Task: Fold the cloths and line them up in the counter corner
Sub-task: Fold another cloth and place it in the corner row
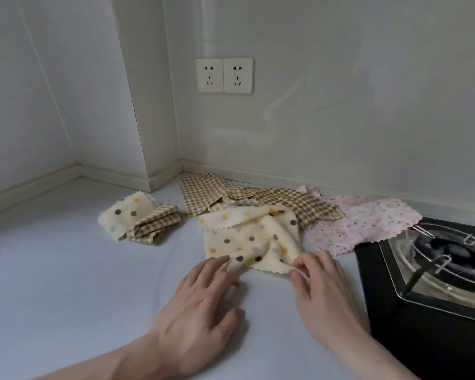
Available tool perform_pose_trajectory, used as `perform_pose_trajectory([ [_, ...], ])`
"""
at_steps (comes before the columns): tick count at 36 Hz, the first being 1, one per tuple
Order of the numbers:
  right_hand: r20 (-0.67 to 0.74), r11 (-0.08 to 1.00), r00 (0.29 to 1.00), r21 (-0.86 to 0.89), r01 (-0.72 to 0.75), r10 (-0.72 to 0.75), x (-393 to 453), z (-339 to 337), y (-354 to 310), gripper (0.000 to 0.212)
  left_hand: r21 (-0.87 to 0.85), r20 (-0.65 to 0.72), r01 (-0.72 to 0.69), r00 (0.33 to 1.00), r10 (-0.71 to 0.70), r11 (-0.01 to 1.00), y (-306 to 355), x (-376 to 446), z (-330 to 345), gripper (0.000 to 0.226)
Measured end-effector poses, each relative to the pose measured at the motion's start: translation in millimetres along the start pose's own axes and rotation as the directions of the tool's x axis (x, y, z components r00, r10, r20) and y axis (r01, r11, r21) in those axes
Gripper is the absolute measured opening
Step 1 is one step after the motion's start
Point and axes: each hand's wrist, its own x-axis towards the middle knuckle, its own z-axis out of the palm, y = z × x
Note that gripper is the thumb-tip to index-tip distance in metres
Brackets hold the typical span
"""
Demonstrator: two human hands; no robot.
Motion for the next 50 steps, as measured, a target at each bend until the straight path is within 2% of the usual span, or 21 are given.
perform_pose_trajectory([
  [4, -0.025, 0.997, 0.998, 0.027, 0.066, -0.065, 0, 3, -2, 0.012, 0.079, 0.016, 0.001, 1.000, -0.002, 0.997, -7, 2, 8, 0.066],
  [7, -0.044, 0.995, 0.996, 0.051, 0.080, -0.078, 0, 7, -3, 0.017, 0.097, 0.004, 0.014, 1.000, -0.015, 0.995, -12, 5, 12, 0.070],
  [10, -0.042, 0.996, 0.998, 0.073, 0.052, -0.049, -7, 10, -4, 0.019, 0.016, -0.047, 0.041, 0.998, -0.041, 0.999, -12, -1, 12, 0.058],
  [13, -0.012, 0.997, 1.000, 0.075, -0.008, 0.009, -20, 4, -10, 0.024, -0.040, -0.171, 0.068, 0.982, -0.074, 0.997, -8, -12, 10, 0.033],
  [15, 0.008, 0.996, 0.999, 0.073, -0.053, 0.053, -32, -6, -17, 0.024, -0.042, -0.241, 0.089, 0.966, -0.097, 0.995, -1, -18, 7, 0.024],
  [19, 0.012, 0.992, 0.997, 0.097, -0.083, 0.082, -61, -30, -33, 0.018, -0.003, -0.254, 0.138, 0.958, -0.134, 0.990, 17, -35, 0, 0.024],
  [23, 0.047, 0.992, 0.996, 0.096, -0.080, 0.076, -91, -46, -48, 0.028, 0.006, -0.258, 0.096, 0.962, -0.091, 0.995, 32, -60, -13, 0.028],
  [26, 0.012, 0.993, 0.997, 0.097, -0.072, 0.071, -106, -60, -52, 0.028, 0.028, -0.244, 0.060, 0.968, -0.051, 0.998, 44, -73, -28, 0.024],
  [28, -0.029, 0.993, 0.997, 0.102, -0.063, 0.066, -111, -73, -55, 0.023, 0.067, -0.269, 0.027, 0.963, -0.008, 0.997, 49, -80, -42, 0.014],
  [30, -0.078, 0.992, 0.995, 0.119, -0.048, 0.057, -114, -89, -59, 0.019, 0.071, -0.292, 0.003, 0.956, 0.018, 0.997, 55, -87, -57, 0.015],
  [33, -0.132, 0.986, 0.990, 0.164, -0.034, 0.056, -113, -116, -69, 0.017, 0.047, -0.359, -0.021, 0.933, 0.037, 0.999, 64, -95, -84, 0.017],
  [36, -0.178, 0.958, 0.982, 0.288, -0.008, 0.061, -109, -148, -87, 0.023, 0.030, -0.484, -0.062, 0.872, 0.068, 0.998, 74, -102, -111, 0.015],
  [40, -0.224, 0.917, 0.971, 0.400, 0.009, 0.088, -103, -188, -106, 0.028, -0.091, -0.578, -0.096, 0.815, 0.026, 0.991, 91, -108, -150, 0.016],
  [45, -0.225, 0.908, 0.971, 0.419, 0.021, 0.081, -102, -222, -119, 0.037, -0.218, -0.485, -0.118, 0.874, -0.003, 0.969, 107, -111, -183, 0.018],
  [50, -0.217, 0.922, 0.974, 0.387, 0.018, 0.072, -107, -230, -121, 0.042, -0.260, -0.449, -0.079, 0.892, -0.047, 0.962, 108, -111, -186, 0.019],
])
